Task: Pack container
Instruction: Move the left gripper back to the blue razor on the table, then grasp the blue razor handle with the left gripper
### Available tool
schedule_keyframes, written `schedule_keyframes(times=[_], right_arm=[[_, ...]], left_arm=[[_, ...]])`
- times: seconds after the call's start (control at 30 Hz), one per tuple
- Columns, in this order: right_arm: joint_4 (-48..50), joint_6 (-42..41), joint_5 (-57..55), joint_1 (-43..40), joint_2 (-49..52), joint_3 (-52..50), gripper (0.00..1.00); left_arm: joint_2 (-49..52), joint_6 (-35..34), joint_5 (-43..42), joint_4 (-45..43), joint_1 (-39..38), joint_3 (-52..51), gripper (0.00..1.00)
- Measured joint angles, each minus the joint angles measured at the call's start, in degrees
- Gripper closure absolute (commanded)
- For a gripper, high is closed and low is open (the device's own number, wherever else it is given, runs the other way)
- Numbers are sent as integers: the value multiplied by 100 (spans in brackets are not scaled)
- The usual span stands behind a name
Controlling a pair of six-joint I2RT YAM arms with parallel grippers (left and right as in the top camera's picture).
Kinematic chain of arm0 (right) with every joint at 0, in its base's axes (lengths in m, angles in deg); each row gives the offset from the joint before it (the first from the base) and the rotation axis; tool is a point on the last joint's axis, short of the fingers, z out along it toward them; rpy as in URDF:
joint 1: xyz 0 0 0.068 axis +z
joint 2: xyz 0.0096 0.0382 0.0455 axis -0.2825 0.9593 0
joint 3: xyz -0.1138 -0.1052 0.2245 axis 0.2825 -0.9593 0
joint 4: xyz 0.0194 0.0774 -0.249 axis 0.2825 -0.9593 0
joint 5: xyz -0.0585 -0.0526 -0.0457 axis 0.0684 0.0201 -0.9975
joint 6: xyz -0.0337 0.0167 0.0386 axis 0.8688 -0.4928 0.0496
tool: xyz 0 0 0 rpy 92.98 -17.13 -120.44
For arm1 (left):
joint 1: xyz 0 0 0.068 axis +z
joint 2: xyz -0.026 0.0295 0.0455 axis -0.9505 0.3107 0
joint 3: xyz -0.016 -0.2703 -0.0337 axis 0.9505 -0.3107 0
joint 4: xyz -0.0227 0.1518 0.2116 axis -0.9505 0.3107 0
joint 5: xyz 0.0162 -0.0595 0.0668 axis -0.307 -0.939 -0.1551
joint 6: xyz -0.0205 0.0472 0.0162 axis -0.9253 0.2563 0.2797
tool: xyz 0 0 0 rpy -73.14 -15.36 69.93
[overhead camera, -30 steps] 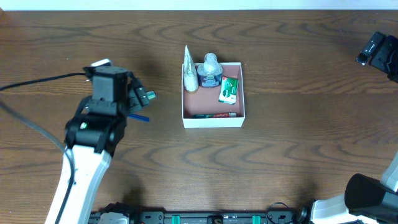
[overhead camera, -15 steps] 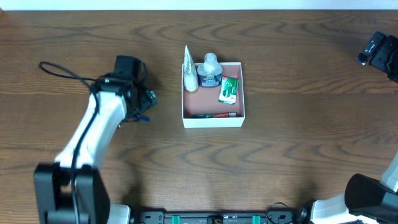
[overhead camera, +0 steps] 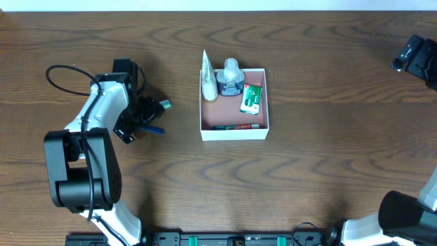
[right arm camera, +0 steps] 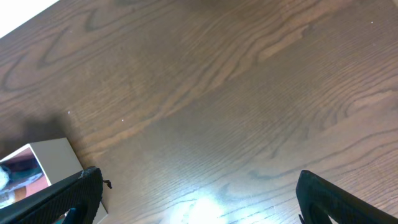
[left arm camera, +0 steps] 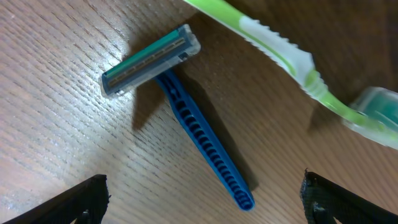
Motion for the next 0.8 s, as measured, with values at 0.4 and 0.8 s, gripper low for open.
schedule_keyframes(times=[0.4,0.8], right_arm=[[0,0,0,0,0,0,1],[0,0,0,0,0,0,1]], left_arm=[[22,2,39,20,9,0,18],[85,2,212,17,9,0,26]])
